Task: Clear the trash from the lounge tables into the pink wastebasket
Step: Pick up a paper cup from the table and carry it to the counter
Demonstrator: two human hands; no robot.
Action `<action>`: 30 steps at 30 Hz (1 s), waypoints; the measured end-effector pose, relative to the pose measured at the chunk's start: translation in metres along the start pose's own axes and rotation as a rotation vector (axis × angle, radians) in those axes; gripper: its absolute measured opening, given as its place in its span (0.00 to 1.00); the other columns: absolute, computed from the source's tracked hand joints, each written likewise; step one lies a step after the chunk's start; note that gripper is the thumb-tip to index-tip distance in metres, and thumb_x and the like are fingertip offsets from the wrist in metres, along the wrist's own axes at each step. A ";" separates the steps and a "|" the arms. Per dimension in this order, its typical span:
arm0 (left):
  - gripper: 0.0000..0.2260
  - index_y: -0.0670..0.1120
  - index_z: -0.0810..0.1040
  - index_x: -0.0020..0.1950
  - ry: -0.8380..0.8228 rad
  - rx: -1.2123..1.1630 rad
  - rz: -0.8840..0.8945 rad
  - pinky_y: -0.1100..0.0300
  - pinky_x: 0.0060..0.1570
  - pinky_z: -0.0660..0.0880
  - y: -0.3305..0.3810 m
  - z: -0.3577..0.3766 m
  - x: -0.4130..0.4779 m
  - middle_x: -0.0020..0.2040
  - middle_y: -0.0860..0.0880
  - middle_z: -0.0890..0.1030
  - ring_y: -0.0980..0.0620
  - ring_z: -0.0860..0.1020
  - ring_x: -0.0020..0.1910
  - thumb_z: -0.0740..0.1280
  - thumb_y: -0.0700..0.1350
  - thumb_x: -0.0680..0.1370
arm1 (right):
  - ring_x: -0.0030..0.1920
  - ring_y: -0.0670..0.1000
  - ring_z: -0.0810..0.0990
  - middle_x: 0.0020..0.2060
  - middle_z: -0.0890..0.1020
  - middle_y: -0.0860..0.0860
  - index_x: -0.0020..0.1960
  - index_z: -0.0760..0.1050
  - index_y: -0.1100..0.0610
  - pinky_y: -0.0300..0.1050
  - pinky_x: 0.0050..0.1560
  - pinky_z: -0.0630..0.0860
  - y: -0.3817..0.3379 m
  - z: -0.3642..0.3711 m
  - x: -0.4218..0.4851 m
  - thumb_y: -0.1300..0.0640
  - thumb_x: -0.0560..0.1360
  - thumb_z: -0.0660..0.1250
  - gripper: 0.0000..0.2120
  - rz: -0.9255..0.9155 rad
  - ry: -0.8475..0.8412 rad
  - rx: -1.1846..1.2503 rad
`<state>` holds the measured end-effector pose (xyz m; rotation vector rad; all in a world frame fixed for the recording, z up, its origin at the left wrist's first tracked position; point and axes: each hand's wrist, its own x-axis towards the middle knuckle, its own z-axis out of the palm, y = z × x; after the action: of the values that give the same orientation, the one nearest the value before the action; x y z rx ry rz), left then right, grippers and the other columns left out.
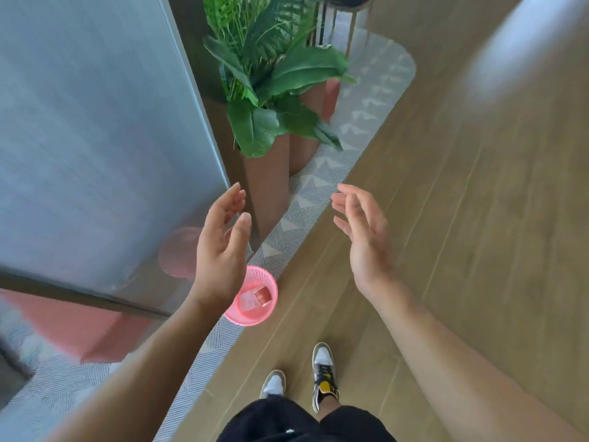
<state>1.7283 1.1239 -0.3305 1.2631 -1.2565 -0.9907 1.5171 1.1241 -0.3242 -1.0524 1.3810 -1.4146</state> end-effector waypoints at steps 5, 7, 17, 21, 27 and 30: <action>0.20 0.57 0.72 0.75 -0.158 -0.005 0.059 0.45 0.75 0.73 0.033 -0.002 -0.014 0.73 0.52 0.78 0.58 0.74 0.74 0.63 0.54 0.82 | 0.64 0.45 0.83 0.58 0.84 0.47 0.65 0.79 0.52 0.48 0.67 0.79 -0.022 -0.004 -0.047 0.44 0.81 0.61 0.19 -0.049 0.194 0.077; 0.19 0.58 0.72 0.74 -0.220 -0.019 0.087 0.46 0.74 0.73 0.044 0.000 -0.016 0.73 0.53 0.78 0.58 0.75 0.73 0.62 0.54 0.83 | 0.62 0.44 0.83 0.57 0.84 0.47 0.64 0.79 0.52 0.49 0.66 0.79 -0.030 -0.007 -0.064 0.45 0.80 0.61 0.18 -0.066 0.261 0.097; 0.21 0.55 0.72 0.74 -0.578 -0.116 0.216 0.38 0.73 0.73 0.094 0.068 -0.065 0.72 0.51 0.78 0.54 0.76 0.73 0.62 0.57 0.81 | 0.61 0.46 0.83 0.52 0.85 0.44 0.60 0.80 0.47 0.56 0.69 0.78 -0.062 -0.077 -0.159 0.44 0.80 0.61 0.15 -0.157 0.640 0.099; 0.20 0.55 0.72 0.73 -0.719 -0.163 0.244 0.39 0.72 0.74 0.114 0.105 -0.104 0.71 0.51 0.78 0.55 0.76 0.72 0.62 0.56 0.81 | 0.61 0.46 0.83 0.51 0.86 0.43 0.60 0.81 0.46 0.54 0.68 0.79 -0.072 -0.117 -0.208 0.41 0.79 0.63 0.15 -0.193 0.796 0.088; 0.19 0.59 0.75 0.71 -0.927 -0.249 0.257 0.39 0.68 0.77 0.138 0.158 -0.191 0.65 0.61 0.81 0.54 0.78 0.68 0.62 0.58 0.80 | 0.59 0.42 0.84 0.51 0.86 0.42 0.60 0.80 0.45 0.55 0.68 0.78 -0.081 -0.174 -0.306 0.44 0.80 0.61 0.13 -0.235 1.024 0.052; 0.19 0.58 0.75 0.71 -1.057 -0.284 0.275 0.37 0.69 0.76 0.149 0.181 -0.255 0.65 0.60 0.81 0.53 0.78 0.69 0.62 0.57 0.80 | 0.62 0.44 0.83 0.53 0.86 0.41 0.60 0.80 0.43 0.55 0.71 0.77 -0.083 -0.204 -0.378 0.42 0.81 0.60 0.14 -0.248 1.138 0.038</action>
<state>1.5046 1.3694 -0.2317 0.2638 -1.9041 -1.6321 1.4171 1.5431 -0.2452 -0.3282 1.9952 -2.3871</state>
